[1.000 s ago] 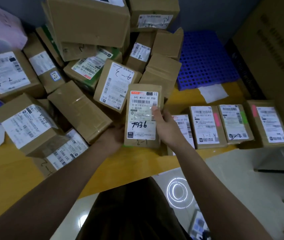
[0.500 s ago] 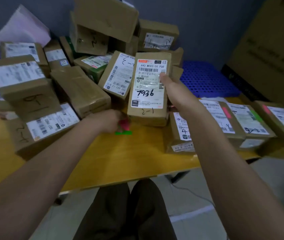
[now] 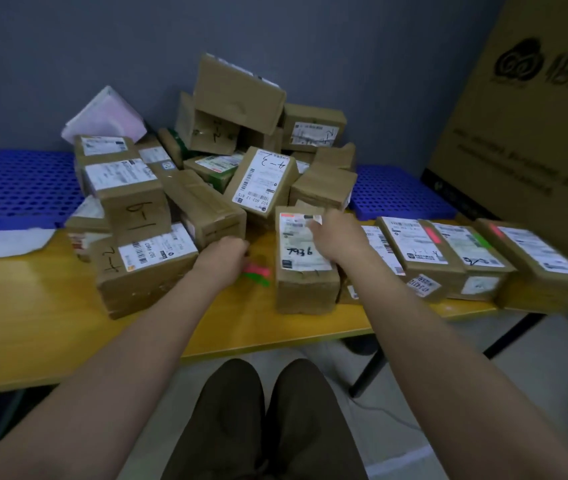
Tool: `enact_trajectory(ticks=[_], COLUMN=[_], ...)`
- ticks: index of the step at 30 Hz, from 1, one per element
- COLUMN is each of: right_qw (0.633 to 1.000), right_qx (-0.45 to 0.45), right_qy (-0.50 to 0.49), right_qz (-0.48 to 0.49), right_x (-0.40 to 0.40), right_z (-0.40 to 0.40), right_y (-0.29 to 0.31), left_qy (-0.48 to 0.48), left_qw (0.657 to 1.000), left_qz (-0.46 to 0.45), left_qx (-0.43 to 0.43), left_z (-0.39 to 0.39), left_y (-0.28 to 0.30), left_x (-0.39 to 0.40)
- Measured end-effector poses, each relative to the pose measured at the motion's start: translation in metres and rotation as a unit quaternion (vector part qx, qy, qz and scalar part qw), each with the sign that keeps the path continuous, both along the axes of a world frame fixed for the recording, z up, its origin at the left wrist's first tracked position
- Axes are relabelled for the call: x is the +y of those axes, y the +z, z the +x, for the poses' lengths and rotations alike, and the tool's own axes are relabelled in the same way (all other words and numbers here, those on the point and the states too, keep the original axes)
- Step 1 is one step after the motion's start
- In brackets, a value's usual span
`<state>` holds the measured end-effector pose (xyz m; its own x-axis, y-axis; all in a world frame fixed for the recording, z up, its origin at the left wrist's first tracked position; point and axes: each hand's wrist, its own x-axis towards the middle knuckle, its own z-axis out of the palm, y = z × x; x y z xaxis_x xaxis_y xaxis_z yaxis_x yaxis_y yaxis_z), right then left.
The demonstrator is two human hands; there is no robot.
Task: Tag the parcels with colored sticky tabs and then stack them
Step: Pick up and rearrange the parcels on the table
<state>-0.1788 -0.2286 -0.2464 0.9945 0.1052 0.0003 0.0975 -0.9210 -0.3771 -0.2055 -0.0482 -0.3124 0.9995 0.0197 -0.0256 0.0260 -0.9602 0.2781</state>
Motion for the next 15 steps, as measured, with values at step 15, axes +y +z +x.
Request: enact_trajectory(ticks=[15], right_qw=[0.957], right_qx=[-0.180], right_qy=[0.225], right_qz=[-0.031], right_x=[-0.003], right_z=[-0.038], right_y=[-0.056], left_qy=[-0.065], left_qw=[0.997], left_qz=[0.029], left_qx=[0.002], left_z=[0.011], left_y=[-0.012], left_x=[0.004])
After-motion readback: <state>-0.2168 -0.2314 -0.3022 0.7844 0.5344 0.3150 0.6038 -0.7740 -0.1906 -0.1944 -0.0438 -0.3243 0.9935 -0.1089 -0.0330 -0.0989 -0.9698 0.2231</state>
